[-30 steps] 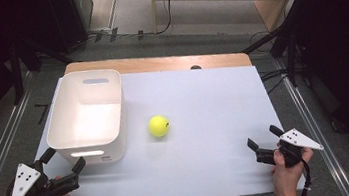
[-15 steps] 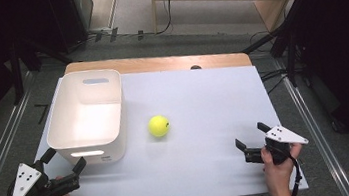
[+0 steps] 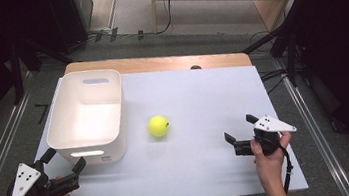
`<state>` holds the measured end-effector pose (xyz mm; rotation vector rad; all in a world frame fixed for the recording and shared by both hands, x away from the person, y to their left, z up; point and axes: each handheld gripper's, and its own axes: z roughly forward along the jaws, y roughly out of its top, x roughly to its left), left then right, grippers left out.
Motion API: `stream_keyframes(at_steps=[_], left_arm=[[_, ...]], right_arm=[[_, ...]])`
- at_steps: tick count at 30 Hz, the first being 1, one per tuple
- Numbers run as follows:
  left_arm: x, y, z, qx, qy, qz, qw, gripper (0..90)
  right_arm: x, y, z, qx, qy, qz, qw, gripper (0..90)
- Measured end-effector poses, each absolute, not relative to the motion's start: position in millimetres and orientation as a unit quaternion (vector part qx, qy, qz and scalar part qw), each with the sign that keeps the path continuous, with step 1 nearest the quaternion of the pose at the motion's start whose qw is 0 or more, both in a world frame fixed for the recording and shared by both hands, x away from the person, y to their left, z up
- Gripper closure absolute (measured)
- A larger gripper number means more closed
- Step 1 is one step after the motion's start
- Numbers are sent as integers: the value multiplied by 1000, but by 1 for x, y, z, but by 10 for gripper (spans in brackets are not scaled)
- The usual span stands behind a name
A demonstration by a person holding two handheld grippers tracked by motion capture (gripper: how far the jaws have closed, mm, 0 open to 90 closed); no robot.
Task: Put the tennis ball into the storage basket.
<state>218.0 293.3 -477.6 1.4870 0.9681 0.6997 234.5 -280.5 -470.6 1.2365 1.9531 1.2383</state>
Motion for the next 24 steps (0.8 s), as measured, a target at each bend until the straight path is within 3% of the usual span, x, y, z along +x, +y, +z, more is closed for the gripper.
stream_keyframes(at_steps=[24], left_arm=[[219,293,-478,636,416,300,577,0]], right_arm=[[270,-256,-452,434,748,449,225,0]])
